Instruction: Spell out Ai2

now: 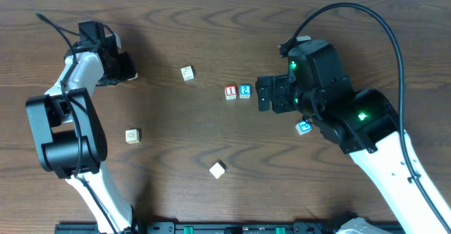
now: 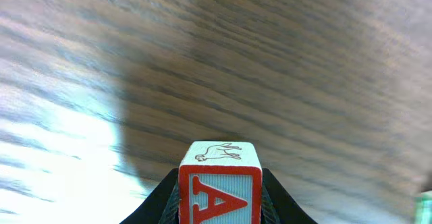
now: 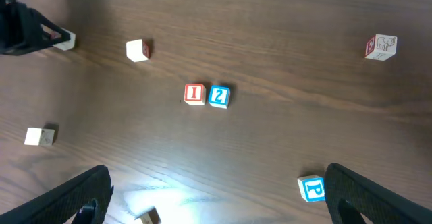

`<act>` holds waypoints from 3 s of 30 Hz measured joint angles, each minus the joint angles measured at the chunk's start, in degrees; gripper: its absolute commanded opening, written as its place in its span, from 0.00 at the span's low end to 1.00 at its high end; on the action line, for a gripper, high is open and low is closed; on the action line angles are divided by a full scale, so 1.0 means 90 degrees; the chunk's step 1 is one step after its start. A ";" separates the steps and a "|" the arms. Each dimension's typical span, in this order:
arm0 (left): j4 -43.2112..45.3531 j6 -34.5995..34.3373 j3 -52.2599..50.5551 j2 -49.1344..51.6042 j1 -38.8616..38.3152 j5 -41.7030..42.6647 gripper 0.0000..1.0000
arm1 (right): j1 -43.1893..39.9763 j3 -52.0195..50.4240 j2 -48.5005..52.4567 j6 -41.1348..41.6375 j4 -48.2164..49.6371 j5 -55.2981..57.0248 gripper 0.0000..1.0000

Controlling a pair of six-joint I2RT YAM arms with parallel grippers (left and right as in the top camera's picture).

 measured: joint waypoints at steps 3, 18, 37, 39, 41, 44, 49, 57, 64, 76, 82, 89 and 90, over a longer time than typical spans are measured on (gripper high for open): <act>-0.0024 -0.0908 0.0005 0.0000 -0.0107 0.0078 0.06 | 0.0000 0.0000 0.0000 0.0000 -0.0002 0.0000 0.99; -0.0918 -0.4116 0.0216 -0.0032 -0.1066 -0.1384 0.06 | 0.0000 0.0000 0.0000 0.0017 -0.0032 -0.0073 0.99; -0.2023 -0.5076 0.0323 -0.0444 -0.2494 -0.2229 0.06 | 0.0000 0.0000 0.0000 0.0017 -0.0270 -0.0073 0.99; -0.2028 -0.5190 0.0335 -0.0559 -0.2737 -0.2246 0.06 | 0.0000 0.0000 0.0000 0.0012 -0.0321 -0.0075 0.99; -0.2045 -0.5442 0.0355 -0.0622 -0.3009 -0.2271 0.06 | 0.0000 0.0000 0.0000 -0.0005 -0.0367 -0.0075 0.99; -0.2091 -0.5816 0.0359 -0.0629 -0.3359 -0.2276 0.06 | 0.0000 0.0000 0.0000 -0.0022 -0.0471 -0.0075 0.99; -0.2142 -0.6382 0.0359 -0.0629 -0.3925 -0.2293 0.06 | 0.0000 0.0000 0.0000 -0.0112 -0.0607 -0.0073 0.99; -0.2217 -0.7538 0.0359 -0.0629 -0.4459 -0.2718 0.06 | 0.0000 0.0000 0.0000 -0.0182 -0.0721 -0.0075 0.99; -0.2142 -0.9165 0.0359 -0.0629 -0.4532 -0.3014 0.06 | 0.0000 0.0000 0.0000 -0.0182 -0.0799 -0.0073 0.99; -0.1639 -1.0297 0.0362 -0.0629 -0.4558 -0.2841 0.06 | 0.0000 0.0000 0.0000 -0.0182 -0.0806 -0.0075 0.99; -0.1637 -1.0406 0.0362 -0.0629 -0.4665 -0.2841 0.06 | 0.0000 0.0000 0.0000 -0.0182 -0.0816 -0.0075 0.99; -0.1637 -1.0421 0.0362 -0.0607 -0.4745 -0.2841 0.06 | 0.0000 0.0000 0.0000 -0.0182 -0.0850 -0.0138 0.99; -0.1637 -1.0421 0.0362 -0.0595 -0.4745 -0.2841 0.06 | 0.0000 0.0000 0.0000 -0.0182 -0.0850 -0.0170 0.99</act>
